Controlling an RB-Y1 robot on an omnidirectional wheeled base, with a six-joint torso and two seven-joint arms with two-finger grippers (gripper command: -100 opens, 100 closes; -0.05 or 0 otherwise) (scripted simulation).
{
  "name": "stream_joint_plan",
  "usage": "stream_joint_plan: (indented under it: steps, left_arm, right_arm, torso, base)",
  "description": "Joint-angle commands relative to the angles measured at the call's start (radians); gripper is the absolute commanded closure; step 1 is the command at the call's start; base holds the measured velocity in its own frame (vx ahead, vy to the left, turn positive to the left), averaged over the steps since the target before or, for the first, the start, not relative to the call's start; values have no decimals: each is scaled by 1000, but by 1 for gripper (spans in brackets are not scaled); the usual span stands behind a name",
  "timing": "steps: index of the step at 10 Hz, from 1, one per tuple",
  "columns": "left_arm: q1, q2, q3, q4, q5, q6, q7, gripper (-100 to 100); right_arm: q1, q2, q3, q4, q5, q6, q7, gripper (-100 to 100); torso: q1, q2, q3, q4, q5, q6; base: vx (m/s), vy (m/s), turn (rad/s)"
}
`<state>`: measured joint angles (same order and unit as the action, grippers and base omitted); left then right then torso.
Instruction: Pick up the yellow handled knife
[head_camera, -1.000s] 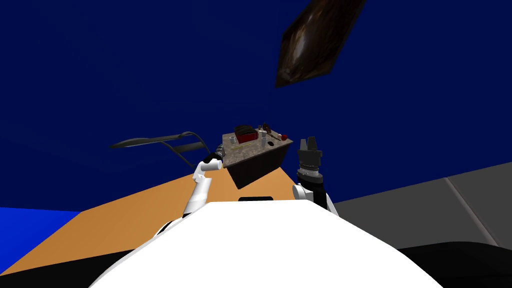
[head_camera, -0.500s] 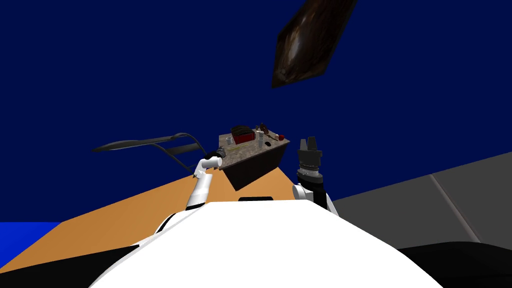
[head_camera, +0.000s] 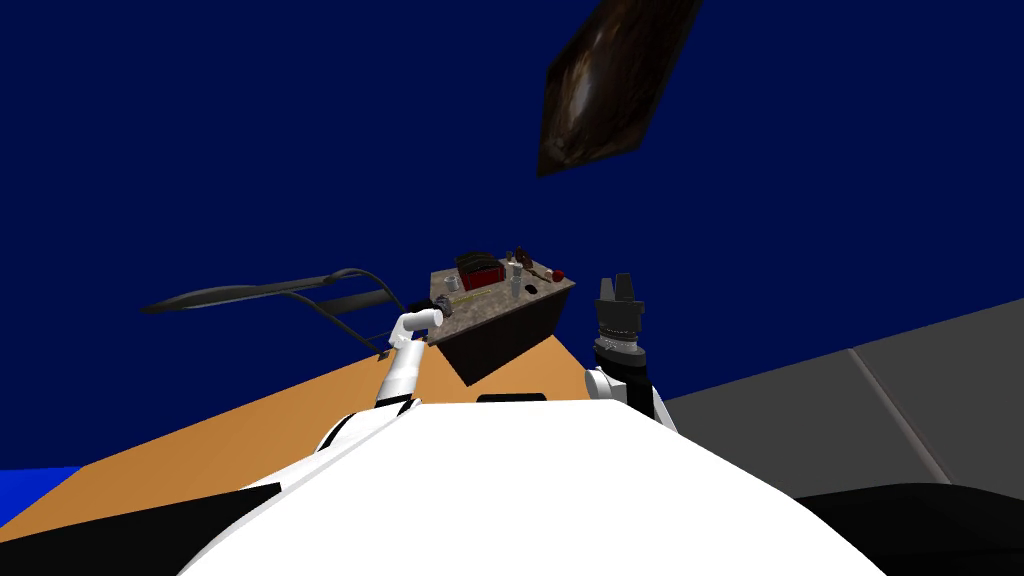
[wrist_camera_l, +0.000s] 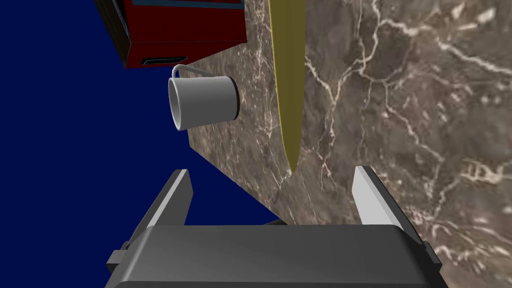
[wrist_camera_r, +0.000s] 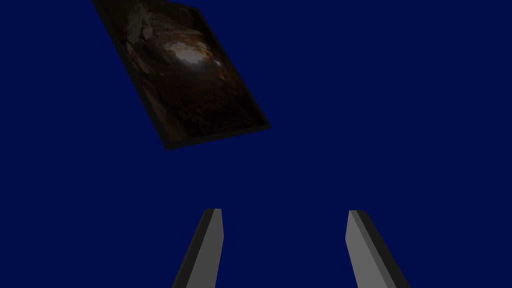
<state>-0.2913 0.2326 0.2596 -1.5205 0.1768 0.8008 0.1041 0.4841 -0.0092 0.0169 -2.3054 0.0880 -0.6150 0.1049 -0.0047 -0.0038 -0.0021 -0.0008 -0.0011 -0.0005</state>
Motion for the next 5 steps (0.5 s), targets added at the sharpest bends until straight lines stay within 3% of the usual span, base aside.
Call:
stream_joint_plan:
  steps: [1,5]
  left_arm:
    - [-15,1,7,19,7,28,1,-100]
    - [-87,28,54,124,75,137,0,-100]
  right_arm:
    - [0,0,0,0,0,0,0,0]
    - [0,0,0,0,0,0,0,0]
  torso:
    - [0,0,0,0,0,0]
    - [0,-3,-2,-1,0,0]
  base:
    - [64,-54,-24]
    - [96,-62,-57]
